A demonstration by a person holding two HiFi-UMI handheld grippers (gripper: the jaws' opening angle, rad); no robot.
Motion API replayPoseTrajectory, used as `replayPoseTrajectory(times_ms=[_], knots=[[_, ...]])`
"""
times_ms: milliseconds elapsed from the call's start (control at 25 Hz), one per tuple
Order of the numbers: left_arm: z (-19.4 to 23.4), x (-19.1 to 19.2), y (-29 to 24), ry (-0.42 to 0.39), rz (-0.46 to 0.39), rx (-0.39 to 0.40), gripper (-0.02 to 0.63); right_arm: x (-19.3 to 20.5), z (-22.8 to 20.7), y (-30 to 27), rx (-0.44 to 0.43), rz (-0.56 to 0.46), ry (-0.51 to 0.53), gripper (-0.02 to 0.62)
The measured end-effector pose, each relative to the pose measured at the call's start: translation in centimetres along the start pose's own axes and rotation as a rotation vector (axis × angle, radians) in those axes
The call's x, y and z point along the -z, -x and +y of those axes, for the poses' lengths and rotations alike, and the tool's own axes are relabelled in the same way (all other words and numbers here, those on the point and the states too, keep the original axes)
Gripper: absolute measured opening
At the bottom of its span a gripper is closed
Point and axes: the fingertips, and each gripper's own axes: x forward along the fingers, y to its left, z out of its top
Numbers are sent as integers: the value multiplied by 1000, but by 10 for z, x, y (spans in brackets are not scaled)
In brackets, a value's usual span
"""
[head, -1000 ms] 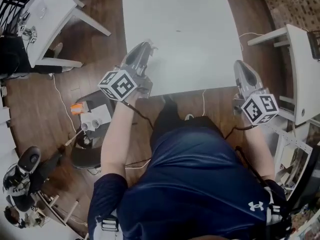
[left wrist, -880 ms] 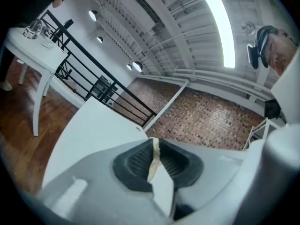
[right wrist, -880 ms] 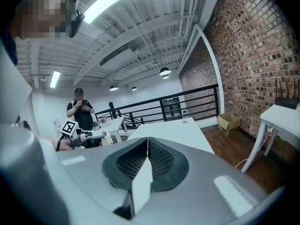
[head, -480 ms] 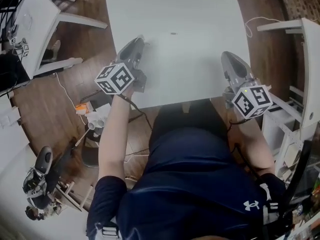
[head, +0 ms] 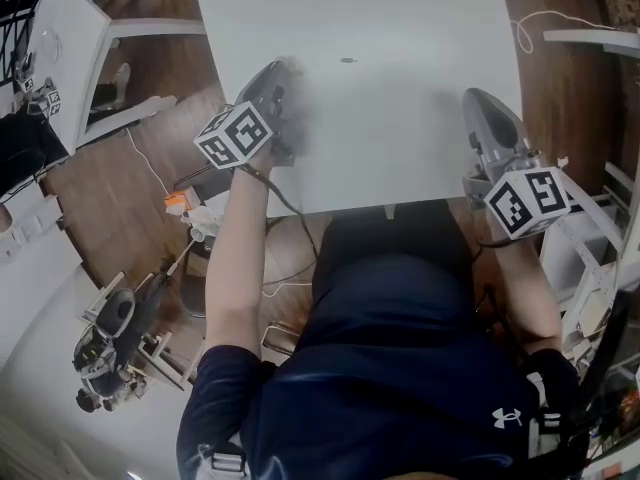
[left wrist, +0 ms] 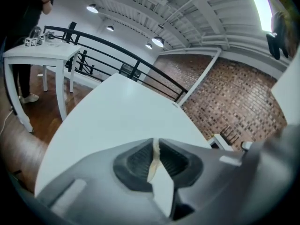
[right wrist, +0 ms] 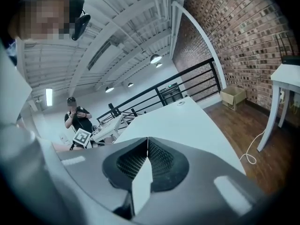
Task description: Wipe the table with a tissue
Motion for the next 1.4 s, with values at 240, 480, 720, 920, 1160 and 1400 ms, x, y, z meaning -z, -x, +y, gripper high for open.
replayPoseTrajectory(times_ms=[240,480,720,920,1160,1400], knots=[[9,14,-6,25,43,-47,37,-2,-3,0,-16,-7,-28,11],[13,20,-11,24,76,-87,37,-3,-5,-3,-23,-4,-47,11],[13,19,-14,-6,97,-134,35,-4,-2,-5,-32,-1,-59,11],[-2,30,-25,4,115,-97,35,-4,-12,2,-28,-2,-66,11],[-32,41,-42,-5,137,-93,35,-6,-38,20,-24,-5,-87,11],[-35,39,-48,-16,165,-94,35,-4,-36,22,-24,-8,-96,11]])
